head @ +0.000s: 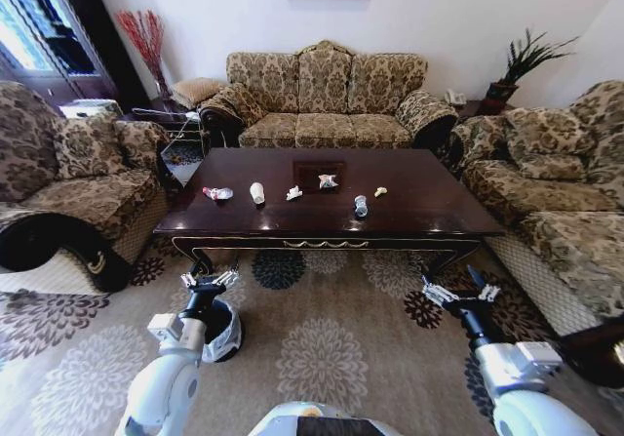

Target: Move to the front of the table and place the trash on the table into the trash bin.

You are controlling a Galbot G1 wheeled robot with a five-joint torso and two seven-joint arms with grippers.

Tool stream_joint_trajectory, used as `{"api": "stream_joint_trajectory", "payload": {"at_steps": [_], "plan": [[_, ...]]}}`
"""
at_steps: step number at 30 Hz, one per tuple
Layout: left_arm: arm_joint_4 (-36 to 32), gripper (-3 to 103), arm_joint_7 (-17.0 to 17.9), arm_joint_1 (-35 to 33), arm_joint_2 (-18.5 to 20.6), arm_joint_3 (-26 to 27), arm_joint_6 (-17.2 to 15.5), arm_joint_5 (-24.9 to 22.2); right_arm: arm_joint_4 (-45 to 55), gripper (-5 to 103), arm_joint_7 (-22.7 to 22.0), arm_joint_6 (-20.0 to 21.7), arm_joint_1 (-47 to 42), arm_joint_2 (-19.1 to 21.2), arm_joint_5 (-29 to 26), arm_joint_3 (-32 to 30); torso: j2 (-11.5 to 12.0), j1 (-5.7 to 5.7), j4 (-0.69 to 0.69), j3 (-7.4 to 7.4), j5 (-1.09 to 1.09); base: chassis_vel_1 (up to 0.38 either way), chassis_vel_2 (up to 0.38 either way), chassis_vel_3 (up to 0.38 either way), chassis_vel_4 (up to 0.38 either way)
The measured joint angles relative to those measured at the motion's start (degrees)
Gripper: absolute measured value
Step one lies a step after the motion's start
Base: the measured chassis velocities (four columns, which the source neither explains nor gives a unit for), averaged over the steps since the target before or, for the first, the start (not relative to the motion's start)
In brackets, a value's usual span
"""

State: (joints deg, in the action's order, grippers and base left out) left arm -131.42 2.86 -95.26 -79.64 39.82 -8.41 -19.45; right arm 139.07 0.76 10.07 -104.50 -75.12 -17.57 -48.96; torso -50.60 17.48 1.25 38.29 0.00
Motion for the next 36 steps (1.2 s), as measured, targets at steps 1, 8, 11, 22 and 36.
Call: {"api": "stream_joint_trajectory", "payload": {"at_steps": [1,8,11,22,36], "plan": [[0.0,100,0.0,0.0,0.0,0.0,0.0,0.0,0.0,100,0.0,0.1,0.0,0.0,0.0,0.0,0.0,0.00,0.00,0.00,0.00,0.000,0.000,0.000,0.000],[-0.1,100,-0.1,-0.2,-0.3,-0.1,0.0,0.6,0.3,100,0.1,0.3,0.0,-0.1,0.4,0.1,0.0,0.00,0.00,0.00,0.00,0.000,0.000,0.000,0.000],[-0.2,100,-0.1,-0.4,-0.4,0.0,0.2,0.6,0.3,100,0.2,0.0,0.0,-0.1,0.5,0.2,0.0,0.00,0.00,0.00,0.00,0.000,0.000,0.000,0.000],[-0.5,100,-0.1,-0.7,-0.9,0.0,1.1,1.2,0.1,100,0.7,-0.2,-0.1,0.0,2.2,0.6,0.0,0.00,0.01,0.00,0.00,0.000,0.000,0.000,0.000],[-0.9,100,-0.1,-1.0,-0.5,-0.1,1.1,1.2,-0.9,100,0.8,-1.1,-0.1,-0.9,3.8,1.3,0.0,0.00,0.00,0.00,0.02,0.083,0.089,-0.081,-0.094]]}}
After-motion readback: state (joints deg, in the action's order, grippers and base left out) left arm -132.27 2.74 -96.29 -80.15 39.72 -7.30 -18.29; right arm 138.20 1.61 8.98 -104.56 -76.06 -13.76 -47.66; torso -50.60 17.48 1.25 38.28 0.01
